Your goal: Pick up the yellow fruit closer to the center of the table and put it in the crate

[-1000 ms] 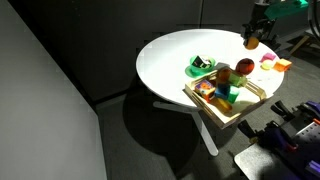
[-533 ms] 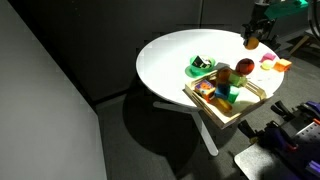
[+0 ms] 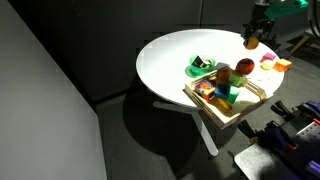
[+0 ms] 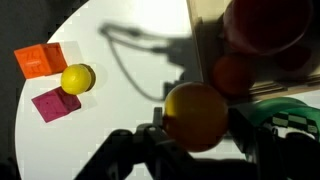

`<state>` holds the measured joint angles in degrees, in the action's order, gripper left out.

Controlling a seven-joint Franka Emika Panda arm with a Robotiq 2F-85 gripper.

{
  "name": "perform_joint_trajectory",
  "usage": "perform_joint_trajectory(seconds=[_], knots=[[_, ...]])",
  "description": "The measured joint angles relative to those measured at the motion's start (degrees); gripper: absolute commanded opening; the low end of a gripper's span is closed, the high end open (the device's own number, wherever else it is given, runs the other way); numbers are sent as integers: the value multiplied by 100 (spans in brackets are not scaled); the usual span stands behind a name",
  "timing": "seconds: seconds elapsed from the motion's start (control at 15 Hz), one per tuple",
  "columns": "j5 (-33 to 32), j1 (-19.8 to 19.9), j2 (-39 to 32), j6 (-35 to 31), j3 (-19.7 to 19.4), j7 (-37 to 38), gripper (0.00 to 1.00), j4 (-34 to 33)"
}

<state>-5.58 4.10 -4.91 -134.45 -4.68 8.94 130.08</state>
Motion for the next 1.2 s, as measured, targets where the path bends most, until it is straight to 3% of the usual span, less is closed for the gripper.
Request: perform_joint_trajectory(seconds=[0.67,1.2], knots=[[-5,-44,51,0,71,-29,41,2],[-88,-419,482,179,417,-56,41,144]])
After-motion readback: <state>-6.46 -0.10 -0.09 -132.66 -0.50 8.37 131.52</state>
